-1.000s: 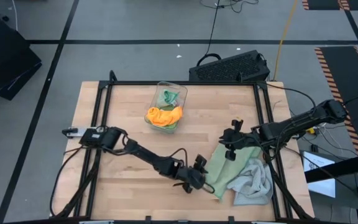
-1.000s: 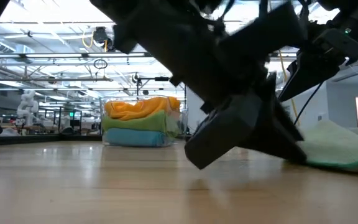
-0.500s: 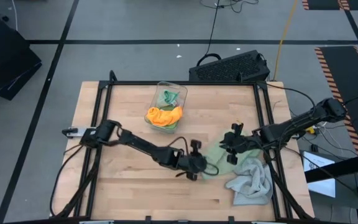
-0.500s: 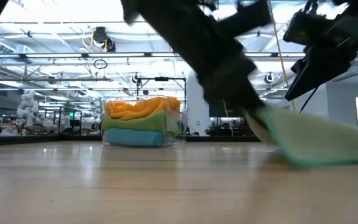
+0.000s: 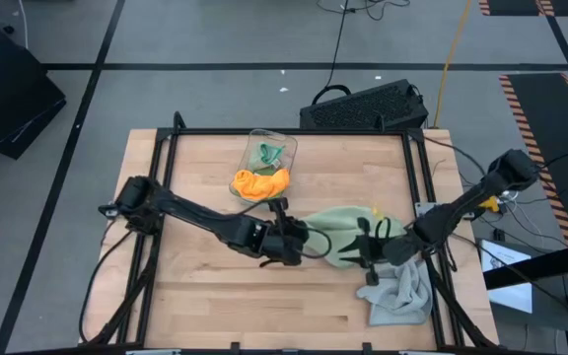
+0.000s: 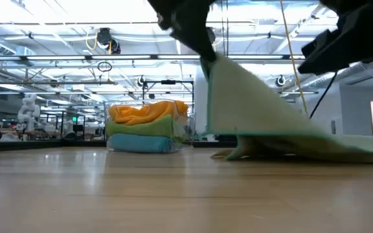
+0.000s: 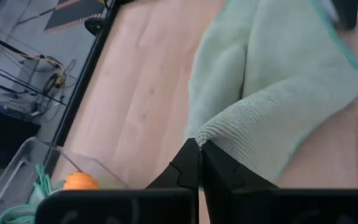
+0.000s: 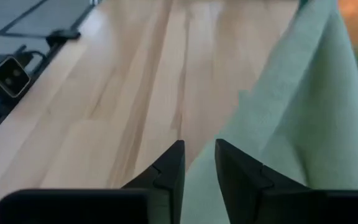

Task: Fold microfiber towels
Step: Fold the light green towel

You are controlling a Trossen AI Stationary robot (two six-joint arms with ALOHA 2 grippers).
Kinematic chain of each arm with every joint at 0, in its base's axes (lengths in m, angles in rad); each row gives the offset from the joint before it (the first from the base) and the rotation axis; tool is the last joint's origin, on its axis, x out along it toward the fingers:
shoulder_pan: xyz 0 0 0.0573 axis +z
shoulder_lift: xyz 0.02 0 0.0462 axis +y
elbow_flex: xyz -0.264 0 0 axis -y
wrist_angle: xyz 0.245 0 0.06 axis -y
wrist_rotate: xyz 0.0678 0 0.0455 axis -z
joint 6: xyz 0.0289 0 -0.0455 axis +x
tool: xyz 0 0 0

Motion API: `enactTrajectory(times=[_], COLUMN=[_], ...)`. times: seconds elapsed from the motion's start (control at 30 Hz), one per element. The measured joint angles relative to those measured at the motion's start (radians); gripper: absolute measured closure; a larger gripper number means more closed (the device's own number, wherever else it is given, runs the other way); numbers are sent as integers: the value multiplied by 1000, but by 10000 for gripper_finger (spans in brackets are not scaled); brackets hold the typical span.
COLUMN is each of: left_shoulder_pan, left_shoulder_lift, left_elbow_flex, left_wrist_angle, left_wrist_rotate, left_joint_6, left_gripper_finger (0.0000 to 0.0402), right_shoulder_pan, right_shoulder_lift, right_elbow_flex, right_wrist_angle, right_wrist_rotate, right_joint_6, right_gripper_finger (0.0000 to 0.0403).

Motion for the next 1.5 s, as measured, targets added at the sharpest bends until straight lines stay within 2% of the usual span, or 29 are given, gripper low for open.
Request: enactTrajectory(times=[0.17, 0.23, 0.3, 0.43, 0.63, 0.8, 1.03, 1.13, 1.27, 1.43, 1.5], left_shoulder_pan=[-1, -1, 0, 3, 24, 47, 65, 73, 78, 78, 78], left_shoulder_lift=[-34, -37, -36, -35, -35, -35, -35, -35, -35, -35, -35], left_elbow_flex=[0, 0, 0, 0, 0, 0, 0, 0, 0, 0, 0], left_wrist_angle=[-3, 0, -4, -6, -15, -11, -11, -5, -2, -2, -2], left_wrist_rotate=[9, 9, 9, 9, 7, 11, 19, 36, 59, 59, 58], left_joint_6=[-58, -71, -79, -105, -133, -159, -178, -181, -184, -176, -176], left_gripper_finger=[385, 387, 395, 390, 395, 386, 396, 386, 390, 390, 381], right_shoulder_pan=[44, 53, 66, 106, 142, 180, 171, 153, 121, 106, 106], right_shoulder_lift=[156, 218, 272, 341, 386, 393, 394, 394, 394, 394, 392], right_elbow_flex=[-2, -2, -2, -2, -2, -2, -3, -3, -3, -3, -3], right_wrist_angle=[219, 293, 341, 361, 355, 300, 150, 102, 72, 115, 152], right_wrist_rotate=[86, 102, 163, 325, 371, 515, 566, 598, 619, 617, 616], right_joint_6=[-96, -106, -122, -171, -182, -245, -184, -137, -89, -121, -155], right_gripper_finger=[269, 241, 216, 180, 153, 151, 170, 194, 258, 374, 393])
